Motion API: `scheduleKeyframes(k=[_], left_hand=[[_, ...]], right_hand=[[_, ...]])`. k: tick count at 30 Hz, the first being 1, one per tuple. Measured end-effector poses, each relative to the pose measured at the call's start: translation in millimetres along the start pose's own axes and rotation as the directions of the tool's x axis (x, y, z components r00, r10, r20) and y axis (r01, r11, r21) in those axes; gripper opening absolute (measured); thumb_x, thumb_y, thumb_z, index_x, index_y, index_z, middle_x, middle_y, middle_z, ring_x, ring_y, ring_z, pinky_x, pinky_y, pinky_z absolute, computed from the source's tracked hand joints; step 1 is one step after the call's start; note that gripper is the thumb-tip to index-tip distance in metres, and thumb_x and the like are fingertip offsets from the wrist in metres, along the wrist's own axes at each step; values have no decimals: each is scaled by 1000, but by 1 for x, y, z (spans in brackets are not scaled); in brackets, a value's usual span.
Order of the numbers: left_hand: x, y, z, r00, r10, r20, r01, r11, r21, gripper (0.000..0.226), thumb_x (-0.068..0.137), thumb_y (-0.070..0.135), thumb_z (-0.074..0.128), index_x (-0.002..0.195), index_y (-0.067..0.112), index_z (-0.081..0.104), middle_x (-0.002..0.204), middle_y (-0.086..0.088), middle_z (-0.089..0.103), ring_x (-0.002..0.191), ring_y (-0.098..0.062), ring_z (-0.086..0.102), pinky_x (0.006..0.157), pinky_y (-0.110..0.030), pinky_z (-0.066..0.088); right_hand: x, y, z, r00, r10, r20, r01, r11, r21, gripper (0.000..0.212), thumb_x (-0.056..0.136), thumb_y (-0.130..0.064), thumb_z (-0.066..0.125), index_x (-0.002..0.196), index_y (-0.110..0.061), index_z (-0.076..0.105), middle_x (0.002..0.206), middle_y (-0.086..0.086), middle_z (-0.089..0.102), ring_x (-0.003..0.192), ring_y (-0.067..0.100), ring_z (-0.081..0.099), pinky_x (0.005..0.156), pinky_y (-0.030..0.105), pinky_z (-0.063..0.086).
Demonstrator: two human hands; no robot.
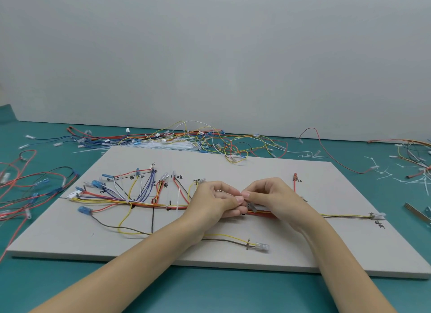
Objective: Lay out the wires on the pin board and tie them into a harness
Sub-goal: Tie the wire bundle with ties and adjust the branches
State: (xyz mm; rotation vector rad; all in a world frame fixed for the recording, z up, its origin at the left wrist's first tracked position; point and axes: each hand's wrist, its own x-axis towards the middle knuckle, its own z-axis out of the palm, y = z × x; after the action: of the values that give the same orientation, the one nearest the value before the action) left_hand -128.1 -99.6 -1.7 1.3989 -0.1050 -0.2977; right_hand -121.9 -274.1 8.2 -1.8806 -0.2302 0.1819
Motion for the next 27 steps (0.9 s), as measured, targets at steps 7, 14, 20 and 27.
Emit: scheduleKeyframes(k=[7,14,20,27], left_hand=[[0,4,1,999,-45,-8,45,999,0,9,86,8,71,89,4,64,78,-12,75,67,-19,73,58,-19,57],[1,4,1,999,-47,-13,48,998,39,17,89,10,69,100,-3,66,86,-18,75,66,-18,73,55,-19,55],[2,2,0,1000,-28,14,27,997,70,6,89,8,68,84,7,72,81,-13,76,68,-16,73,54,-18,54],[2,-7,4,993,118,-30,-107,962,251,7,87,7,68,81,4,67,65,0,63,43,-19,61,37,-21,44]], right_hand=[[-1,-2,8,990,-125,-72,107,970,-216,19,94,-8,58,77,-11,66,68,3,64,60,12,50,65,32,41],[0,-3,13,963,-230,-139,149,886,-438,20,95,-12,56,76,-18,57,68,0,62,66,22,58,68,38,47],[-1,-3,14,957,-268,-114,181,855,-487,18,96,-11,55,79,-16,55,70,-9,57,69,9,51,65,25,41],[-1,-3,15,958,-263,-117,177,859,-481,18,96,-10,53,79,-17,53,71,-10,54,68,3,48,63,21,35]])
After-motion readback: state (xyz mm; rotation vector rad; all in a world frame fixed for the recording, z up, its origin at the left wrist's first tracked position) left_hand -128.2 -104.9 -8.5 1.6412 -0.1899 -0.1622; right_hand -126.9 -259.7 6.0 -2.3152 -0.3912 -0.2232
